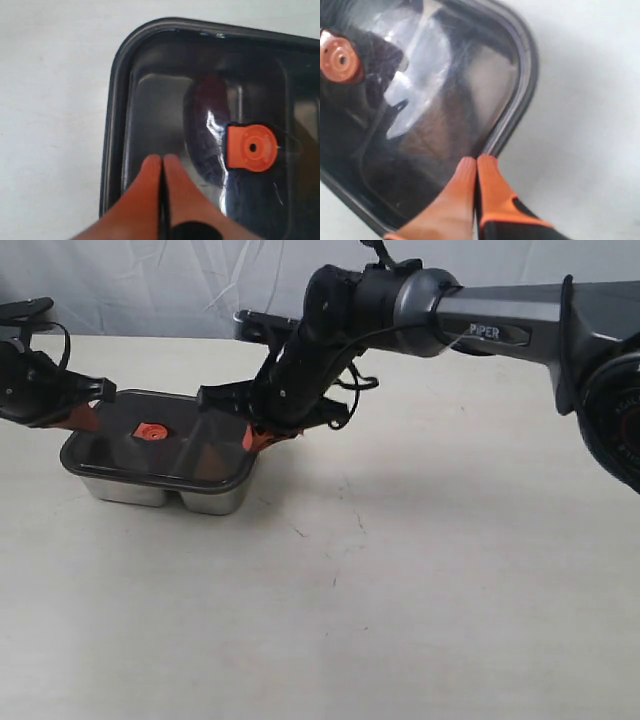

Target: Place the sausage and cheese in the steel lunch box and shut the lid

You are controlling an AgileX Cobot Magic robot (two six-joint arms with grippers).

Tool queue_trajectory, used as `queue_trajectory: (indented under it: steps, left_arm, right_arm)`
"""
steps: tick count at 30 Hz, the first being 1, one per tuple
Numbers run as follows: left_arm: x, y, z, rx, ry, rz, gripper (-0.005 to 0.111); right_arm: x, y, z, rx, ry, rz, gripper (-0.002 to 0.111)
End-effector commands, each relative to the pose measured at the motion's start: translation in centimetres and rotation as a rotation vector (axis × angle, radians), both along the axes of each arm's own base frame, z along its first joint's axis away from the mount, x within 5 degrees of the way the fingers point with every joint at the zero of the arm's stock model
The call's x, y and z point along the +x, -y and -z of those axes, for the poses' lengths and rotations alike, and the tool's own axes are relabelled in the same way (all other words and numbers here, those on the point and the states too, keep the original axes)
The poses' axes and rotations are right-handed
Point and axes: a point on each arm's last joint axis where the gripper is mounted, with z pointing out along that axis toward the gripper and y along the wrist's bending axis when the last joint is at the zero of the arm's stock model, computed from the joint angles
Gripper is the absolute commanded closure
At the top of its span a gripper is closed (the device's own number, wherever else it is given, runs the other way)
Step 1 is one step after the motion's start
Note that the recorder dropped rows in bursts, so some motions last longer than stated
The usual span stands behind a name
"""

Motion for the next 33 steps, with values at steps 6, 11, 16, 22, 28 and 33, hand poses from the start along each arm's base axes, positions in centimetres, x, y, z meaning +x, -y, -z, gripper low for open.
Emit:
queue_trajectory:
  steps: [6,11,16,22,28,33]
  left_arm:
    - [-4.8,-0.8,-12.9,0.038,0.368,-0.02,0.107]
    - [-10.0,-1.4,-17.9,0.062,0.557,-0.074,0.107]
    - [-15.9,-0.7,-19.3,0.071,0.675,-0.086,0.107]
    - [-21.8,-0.1,-17.3,0.096,0.733,-0.084,0.107]
    - [-24.2,0.1,-15.7,0.179,0.721,-0.04,0.107]
    - [-24.6,0.1,-15.7,0.196,0.718,-0.028,0.107]
  right_arm:
    - [-0.6,6.0,-14.9,-0.15,0.469,0.076,0.109]
    - [-4.0,10.4,-20.0,-0.207,0.566,0.119,0.109]
    - [-8.9,15.0,-21.8,-0.171,0.578,0.125,0.109]
    - [-14.4,19.9,-19.4,-0.103,0.568,0.173,0.109]
    - [-17.4,22.3,-15.8,-0.022,0.596,0.179,0.109]
    - [-18.4,22.9,-13.6,-0.037,0.512,0.184,0.109]
